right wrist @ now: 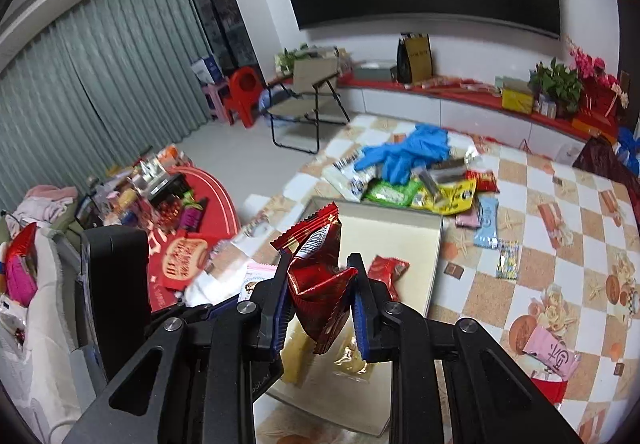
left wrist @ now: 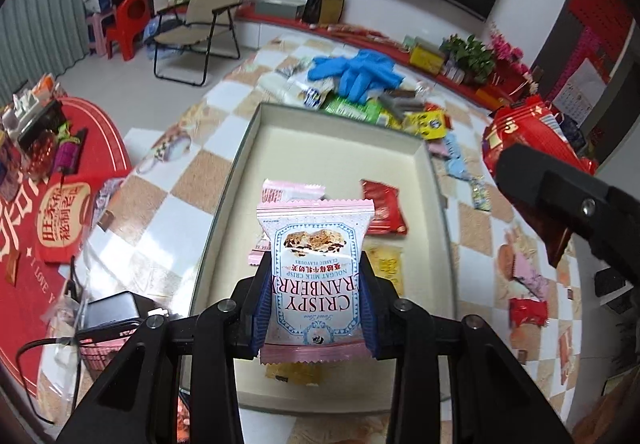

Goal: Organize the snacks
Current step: 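Lower the cranberry packet and red candy into the tray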

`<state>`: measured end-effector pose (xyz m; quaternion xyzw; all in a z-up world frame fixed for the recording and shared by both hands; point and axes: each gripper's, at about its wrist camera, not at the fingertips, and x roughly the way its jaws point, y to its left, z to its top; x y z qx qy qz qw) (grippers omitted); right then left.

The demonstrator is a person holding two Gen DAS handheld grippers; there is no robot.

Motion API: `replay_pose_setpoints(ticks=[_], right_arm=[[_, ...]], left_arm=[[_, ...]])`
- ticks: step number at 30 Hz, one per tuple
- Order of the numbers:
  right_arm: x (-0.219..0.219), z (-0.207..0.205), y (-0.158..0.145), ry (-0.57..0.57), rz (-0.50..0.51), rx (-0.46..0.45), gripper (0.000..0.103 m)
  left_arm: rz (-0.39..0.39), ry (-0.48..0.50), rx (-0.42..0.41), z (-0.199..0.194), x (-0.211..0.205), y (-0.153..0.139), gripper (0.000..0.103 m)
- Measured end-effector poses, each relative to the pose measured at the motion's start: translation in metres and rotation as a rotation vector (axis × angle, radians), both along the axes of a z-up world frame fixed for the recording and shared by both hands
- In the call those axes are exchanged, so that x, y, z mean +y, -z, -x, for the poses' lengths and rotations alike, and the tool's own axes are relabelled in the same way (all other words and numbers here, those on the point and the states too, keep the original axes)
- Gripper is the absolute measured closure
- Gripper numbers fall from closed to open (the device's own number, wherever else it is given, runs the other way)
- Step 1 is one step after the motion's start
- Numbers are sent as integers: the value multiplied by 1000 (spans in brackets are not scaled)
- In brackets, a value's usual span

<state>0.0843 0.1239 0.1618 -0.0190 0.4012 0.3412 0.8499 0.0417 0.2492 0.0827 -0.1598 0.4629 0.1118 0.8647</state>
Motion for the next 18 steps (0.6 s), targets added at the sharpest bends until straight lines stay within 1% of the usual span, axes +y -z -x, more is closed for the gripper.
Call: replay_pose_setpoints(ticks=[2,7,13,18], right_arm=[[5,-12,15,10,26,27,77],[14,-31,39,15,61,86,77],[24,-47,62,16,102,128,77],[30,-51,76,5,124,148,77]], left_arm=[[7,-6,23,-7,4,10,62],[1,-10,66,-21,9,28,62],[-8,-1,92,-22,7,42,63],[-59,22,88,-22,0,45,63]])
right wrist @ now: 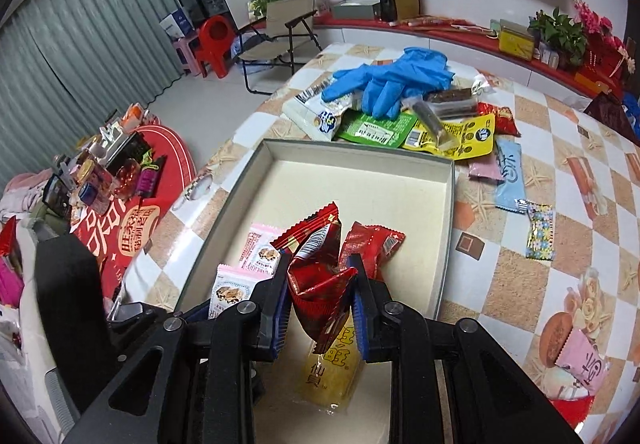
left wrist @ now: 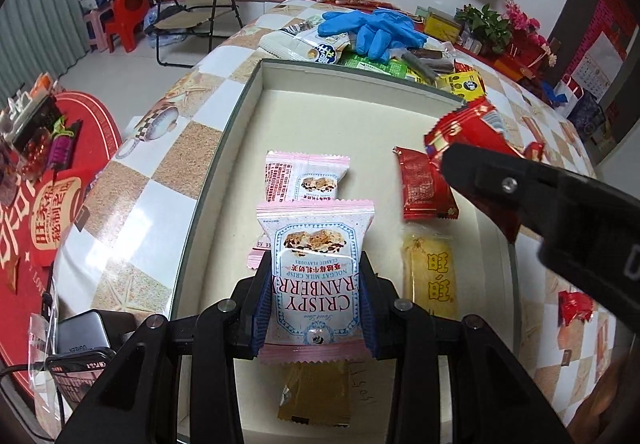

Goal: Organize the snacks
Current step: 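Lower the cranberry packet and red candy into the tray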

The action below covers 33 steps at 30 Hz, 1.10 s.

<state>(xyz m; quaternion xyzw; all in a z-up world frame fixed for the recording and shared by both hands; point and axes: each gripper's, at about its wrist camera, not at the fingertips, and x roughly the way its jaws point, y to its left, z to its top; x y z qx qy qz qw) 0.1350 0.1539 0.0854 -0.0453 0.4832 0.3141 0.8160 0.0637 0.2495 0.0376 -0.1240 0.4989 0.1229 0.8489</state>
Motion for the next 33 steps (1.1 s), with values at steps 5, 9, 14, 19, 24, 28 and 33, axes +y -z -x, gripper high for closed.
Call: replay_pose_setpoints(ticks=[5,9,14,19,24,28,33], right_arm=[[3,-4,10,0,6,17,77],[5,-3,13,-5,5,23,77],[9,-2,17,-13,6,29,77],[9,-2,17,-11,-3,22,77],[-1,-3,9,6,-33,17,77],[-3,-2,8,3,-26,13,77],[-3,-3,10,5,-28,18,77]], left_arm=[[6,-1,6,1,3,6,62],[6,-3,3,0,5,8,62],[29,-2,-27,2,6,3,62],[83,72,-69,5,-2,-7,62],[85,103,-69,3,-12,-8,62],[83,129,-70,1,-19,-9,62],[77,131,-60,-2,-22,-7,62]])
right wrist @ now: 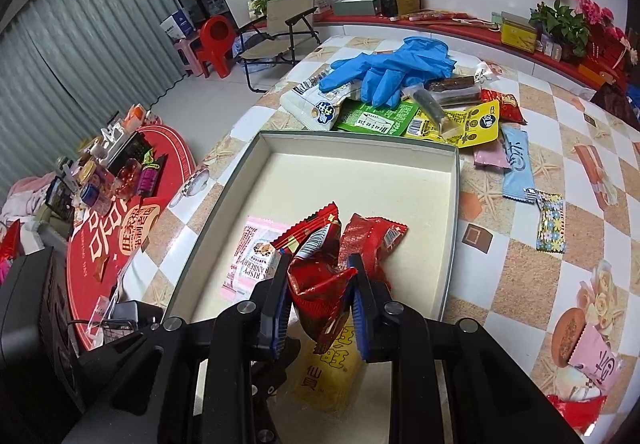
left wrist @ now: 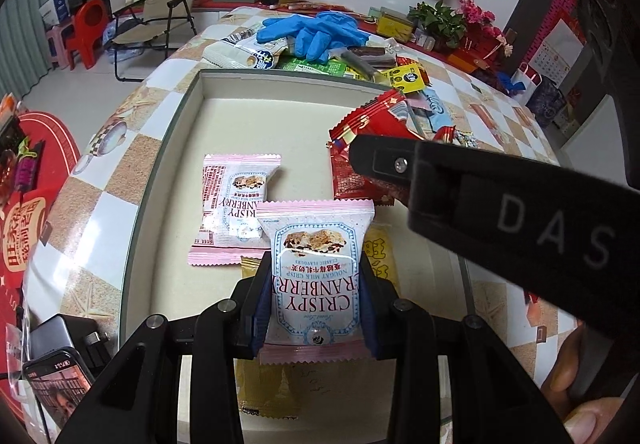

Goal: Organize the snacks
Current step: 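Lower the cranberry packet and red candy into the tray, then open both grippers to drop the snacks and swing both tools over the table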

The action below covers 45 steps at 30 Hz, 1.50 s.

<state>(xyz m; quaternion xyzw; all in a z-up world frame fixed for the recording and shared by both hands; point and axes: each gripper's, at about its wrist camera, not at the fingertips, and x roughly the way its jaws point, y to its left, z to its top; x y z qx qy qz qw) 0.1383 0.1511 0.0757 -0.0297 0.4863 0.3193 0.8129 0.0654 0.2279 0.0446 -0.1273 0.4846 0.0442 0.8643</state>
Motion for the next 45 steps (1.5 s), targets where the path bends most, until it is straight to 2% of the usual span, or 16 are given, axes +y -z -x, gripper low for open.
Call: replay_pose_setpoints(ticks=[12,13,15,16,17,18,19,26,32,36,39,41,43,45], right_arm=[[-1,-5,6,5,3,22,77],[-2,-6,6,5,-5,33,74],[-3,-9,6,5,-28,64,61],[-4,-11,5,7,-39,76,35],[-6,-10,3,13,-52,69,16],[-8,-9,0,15,-60,55,16],[-9,-8,-2,15,-63,47,16],[-44,0,-15,63,-94,38,16],[-119,26,-11,169,-98,7,16],[-183,54,2,250,-17,-54,16],[-238,73,20,328,72,-73,16],[-275,84,36,402,125,-59,16],[-300,84,49,447,128,-32,16],[-316,83,56,447,111,-13,16]], left_arm=[[-14,9,0,3,-4,2,62],[-8,3,1,3,-3,3,61],[21,-9,-12,7,2,1,57],[19,-11,-10,8,3,1,48],[9,-12,-11,10,2,0,42],[-5,-14,-16,12,2,-1,32],[-9,-10,-25,15,1,-2,29],[-14,15,-38,32,-10,-6,26],[-28,49,-45,49,-33,-13,26],[-24,105,-58,64,-63,-23,26],[12,170,-58,71,-97,-28,25],[48,199,-41,72,-117,-26,24],[79,227,-16,71,-141,-20,24],[62,264,9,72,-164,-13,24]])
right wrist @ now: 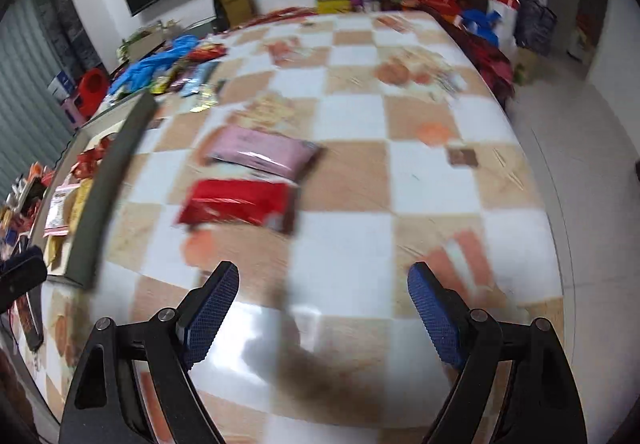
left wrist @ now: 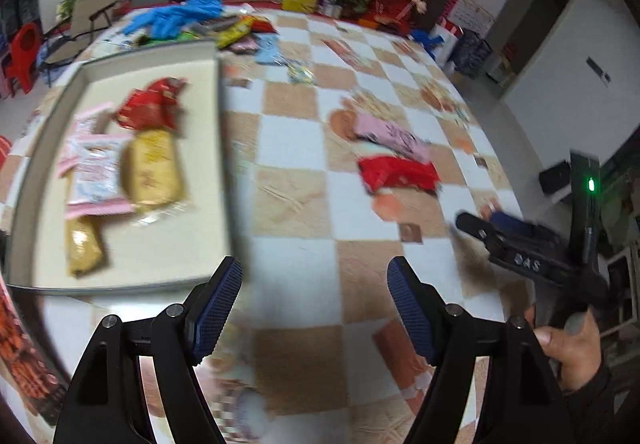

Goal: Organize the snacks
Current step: 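Open both grippers to drop the snacks and swing both tools over the table, then grasp the long red bar on the table with the left gripper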

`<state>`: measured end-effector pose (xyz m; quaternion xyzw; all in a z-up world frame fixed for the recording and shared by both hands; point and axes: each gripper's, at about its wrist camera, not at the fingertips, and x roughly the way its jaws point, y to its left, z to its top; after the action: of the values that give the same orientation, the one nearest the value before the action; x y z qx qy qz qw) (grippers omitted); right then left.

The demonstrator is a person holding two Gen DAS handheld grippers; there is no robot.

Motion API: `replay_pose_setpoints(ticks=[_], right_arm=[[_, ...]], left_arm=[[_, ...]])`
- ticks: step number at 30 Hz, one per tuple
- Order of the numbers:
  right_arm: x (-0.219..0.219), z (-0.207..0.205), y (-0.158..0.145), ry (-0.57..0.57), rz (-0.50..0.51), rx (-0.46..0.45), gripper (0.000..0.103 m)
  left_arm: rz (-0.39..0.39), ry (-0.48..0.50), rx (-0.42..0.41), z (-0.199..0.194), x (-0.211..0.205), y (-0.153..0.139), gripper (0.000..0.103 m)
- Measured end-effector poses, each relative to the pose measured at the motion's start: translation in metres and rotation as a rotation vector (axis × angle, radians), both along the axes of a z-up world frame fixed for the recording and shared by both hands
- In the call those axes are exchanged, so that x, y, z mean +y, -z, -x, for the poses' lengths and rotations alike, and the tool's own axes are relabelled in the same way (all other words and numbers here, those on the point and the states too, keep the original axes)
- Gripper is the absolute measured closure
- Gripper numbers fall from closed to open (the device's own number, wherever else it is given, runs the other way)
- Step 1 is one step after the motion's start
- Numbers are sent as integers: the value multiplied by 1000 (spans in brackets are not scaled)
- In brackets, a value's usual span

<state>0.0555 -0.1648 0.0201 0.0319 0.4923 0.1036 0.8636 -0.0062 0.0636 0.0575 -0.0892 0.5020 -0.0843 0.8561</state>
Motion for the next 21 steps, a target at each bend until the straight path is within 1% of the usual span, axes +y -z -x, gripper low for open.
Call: replay_pose_setpoints(ticks=[2,4,6,7,9,10,14,16,18,19,21], right_arm=[[2,-7,2,-59,15,-8,16],[11,-15,5,-120,46,-13,16],[9,-20,10,-118,72,-19,16],[6,-20,11,-104,65,-29,15],[-5,-13,12,-74,27,-45,13],[-11,-9,13,-57,14,-45,0],[-29,21,14,-41,13,-76,0],[-38,31,11,-23,-20,-85,0],[-47,35,11,-16,-83,-96,0],[-51,35,10,-13,-109,-101,0],[-54,33,10,-13,-147,-108,0]], left_arm=[[-38,33,0,-2,-19,4,24],[-70,88,-19,-7,-37,2,24],[-102,171,-39,-17,-55,-2,24],[-121,215,-48,-23,-64,-3,24],[-152,305,-58,-38,-79,-4,24],[-164,334,-58,-47,-85,-2,24],[-228,432,-22,-85,-103,15,24],[-291,462,0,-99,-112,29,24],[-336,496,19,-107,-120,39,24],[-339,513,13,-109,-123,42,23],[-321,527,18,-115,-126,43,23]])
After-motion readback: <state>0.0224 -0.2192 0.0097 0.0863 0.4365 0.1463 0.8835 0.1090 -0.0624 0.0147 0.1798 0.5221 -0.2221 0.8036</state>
